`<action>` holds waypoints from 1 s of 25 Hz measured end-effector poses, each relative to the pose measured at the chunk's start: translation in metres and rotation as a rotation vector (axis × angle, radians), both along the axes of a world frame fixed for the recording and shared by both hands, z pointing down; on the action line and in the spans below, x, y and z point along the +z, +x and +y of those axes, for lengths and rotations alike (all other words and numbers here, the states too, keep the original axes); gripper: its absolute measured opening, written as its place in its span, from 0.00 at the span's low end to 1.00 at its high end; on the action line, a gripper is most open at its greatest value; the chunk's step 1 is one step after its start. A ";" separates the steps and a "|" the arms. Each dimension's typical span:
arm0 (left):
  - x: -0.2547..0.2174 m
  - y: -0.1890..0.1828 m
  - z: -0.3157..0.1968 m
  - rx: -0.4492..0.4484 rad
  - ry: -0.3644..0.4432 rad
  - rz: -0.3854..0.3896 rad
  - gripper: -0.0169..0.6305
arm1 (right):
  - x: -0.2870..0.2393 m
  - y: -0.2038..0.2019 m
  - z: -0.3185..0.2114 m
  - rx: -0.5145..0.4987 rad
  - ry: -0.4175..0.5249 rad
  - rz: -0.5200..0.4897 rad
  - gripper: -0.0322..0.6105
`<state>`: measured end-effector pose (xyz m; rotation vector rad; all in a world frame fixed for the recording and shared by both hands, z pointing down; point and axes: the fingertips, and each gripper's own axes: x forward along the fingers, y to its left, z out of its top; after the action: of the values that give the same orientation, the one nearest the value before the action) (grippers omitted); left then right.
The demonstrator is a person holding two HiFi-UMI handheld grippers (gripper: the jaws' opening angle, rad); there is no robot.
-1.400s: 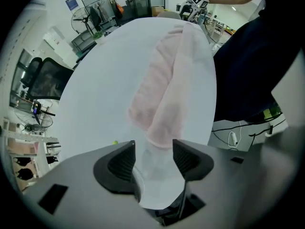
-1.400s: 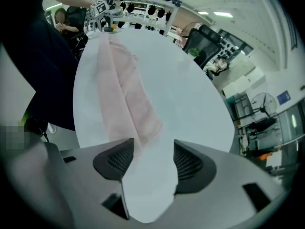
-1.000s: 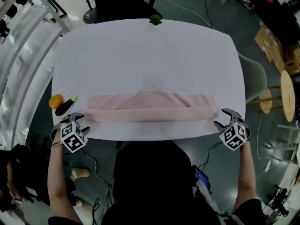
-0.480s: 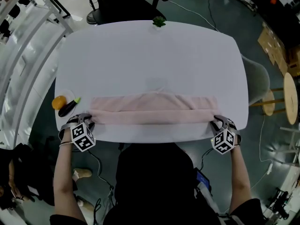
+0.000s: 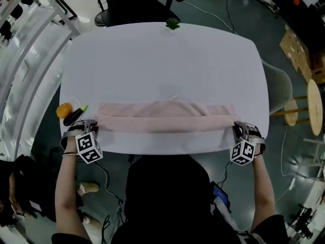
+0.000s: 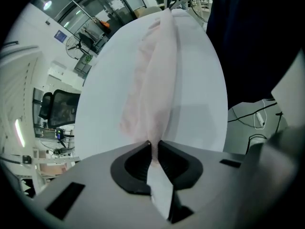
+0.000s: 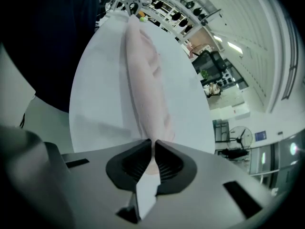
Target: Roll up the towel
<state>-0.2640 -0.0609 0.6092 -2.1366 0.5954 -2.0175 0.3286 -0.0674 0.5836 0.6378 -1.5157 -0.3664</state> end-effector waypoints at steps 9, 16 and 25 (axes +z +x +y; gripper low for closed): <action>-0.012 -0.003 0.010 0.046 0.031 -0.044 0.10 | -0.016 -0.001 0.004 -0.118 0.015 0.100 0.10; 0.008 -0.010 0.070 0.071 -0.132 -0.015 0.10 | 0.008 -0.005 0.068 -0.123 -0.160 0.072 0.10; 0.010 -0.011 0.052 0.094 -0.302 -0.030 0.10 | 0.025 -0.005 0.064 -0.080 -0.534 -0.025 0.10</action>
<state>-0.2745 -0.0094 0.6188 -2.2391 0.1892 -2.2011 0.3238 -0.0031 0.6085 0.1611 -1.5786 -0.0051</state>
